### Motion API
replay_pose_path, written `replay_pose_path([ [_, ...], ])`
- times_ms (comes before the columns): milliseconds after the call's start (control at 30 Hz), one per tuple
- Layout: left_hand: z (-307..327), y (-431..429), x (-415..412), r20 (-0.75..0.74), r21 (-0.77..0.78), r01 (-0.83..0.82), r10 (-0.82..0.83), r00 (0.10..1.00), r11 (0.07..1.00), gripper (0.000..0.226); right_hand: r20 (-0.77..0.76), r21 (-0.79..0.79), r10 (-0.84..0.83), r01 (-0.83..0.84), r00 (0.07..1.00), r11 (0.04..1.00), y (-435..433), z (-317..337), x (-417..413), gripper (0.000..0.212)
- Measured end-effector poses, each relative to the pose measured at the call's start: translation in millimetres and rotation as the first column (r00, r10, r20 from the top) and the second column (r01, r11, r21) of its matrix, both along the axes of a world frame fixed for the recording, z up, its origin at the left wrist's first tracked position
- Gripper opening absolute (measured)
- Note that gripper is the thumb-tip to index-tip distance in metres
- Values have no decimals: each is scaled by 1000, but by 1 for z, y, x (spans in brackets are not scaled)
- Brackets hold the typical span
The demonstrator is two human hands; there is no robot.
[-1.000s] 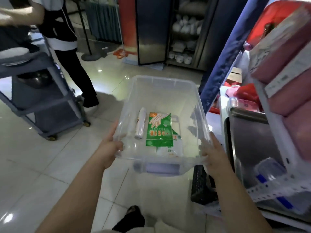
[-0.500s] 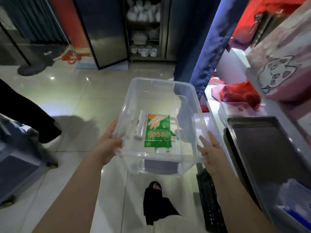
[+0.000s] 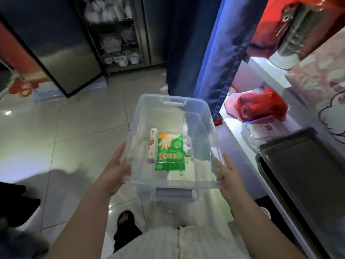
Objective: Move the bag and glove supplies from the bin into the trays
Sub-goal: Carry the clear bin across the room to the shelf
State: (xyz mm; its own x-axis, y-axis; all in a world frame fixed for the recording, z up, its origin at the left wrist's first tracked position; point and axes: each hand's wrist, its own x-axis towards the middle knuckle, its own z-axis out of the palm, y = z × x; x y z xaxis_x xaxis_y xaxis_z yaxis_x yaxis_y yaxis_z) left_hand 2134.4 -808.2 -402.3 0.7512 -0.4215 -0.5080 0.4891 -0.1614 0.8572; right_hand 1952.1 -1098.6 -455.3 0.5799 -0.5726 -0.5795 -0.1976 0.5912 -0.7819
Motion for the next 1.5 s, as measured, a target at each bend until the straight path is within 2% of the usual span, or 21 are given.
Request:
replay_pose_path([
  [200, -31, -14, 102, -72, 126, 260, -253, 965, 957, 100, -30, 57, -191, 192, 981, 980, 52, -22, 26, 93],
  [300, -41, -17, 146, -111, 159, 399, -385, 916, 903, 101, -37, 20, -335, 336, 941, 942, 91, -32, 34, 71],
  [400, -47, -27, 178, -128, 192, 515, -499, 857, 835, 100, -53, 42, -530, 533, 846, 845, 132, -38, 42, 48],
  [500, -53, -43, 194, -166, 206, 627, -604, 779, 751, 101, -72, 79, -662, 666, 746, 742, 169, -37, 41, 48],
  [567, -58, -57, 197, -192, 192, 696, -669, 718, 692, 100, -82, 103, -704, 709, 705, 698, 184, -37, 37, 39],
  [700, -73, -95, 187, -224, 169, 773, -740, 634, 611, 100, -158, 105, -802, 818, 576, 566, 190, -42, 25, 36],
  [800, -84, -119, 179, -253, 187, 806, -766, 591, 561, 99, -190, 127, -836, 857, 516, 500, 182, -51, 17, 50],
  [1000, -100, -161, 173, -276, 248, 815, -768, 578, 524, 99, -148, 216, -851, 856, 503, 469, 151, -85, 10, 66],
  [1100, -104, -178, 176, -311, 268, 827, -768, 560, 495, 100, -145, 261, -859, 857, 490, 445, 144, -98, 14, 67],
  [1167, -105, -188, 180, -335, 275, 840, -772, 540, 468, 101, -133, 249, -846, 844, 516, 476, 141, -101, 18, 68],
  [1267, -110, -204, 189, -361, 263, 856, -777, 515, 445, 102, -117, 194, -843, 845, 525, 499, 132, -102, 31, 54],
  [1333, -116, -217, 197, -386, 247, 876, -787, 481, 414, 101, -117, 182, -867, 869, 484, 460, 125, -108, 41, 55],
  [1433, -124, -238, 211, -413, 267, 913, -819, 397, 308, 102, -178, 180, -910, 922, 374, 343, 112, -116, 60, 57],
  [1500, -131, -254, 224, -433, 250, 923, -819, 375, 291, 100, -206, 153, -916, 936, 345, 318, 101, -120, 74, 62],
])
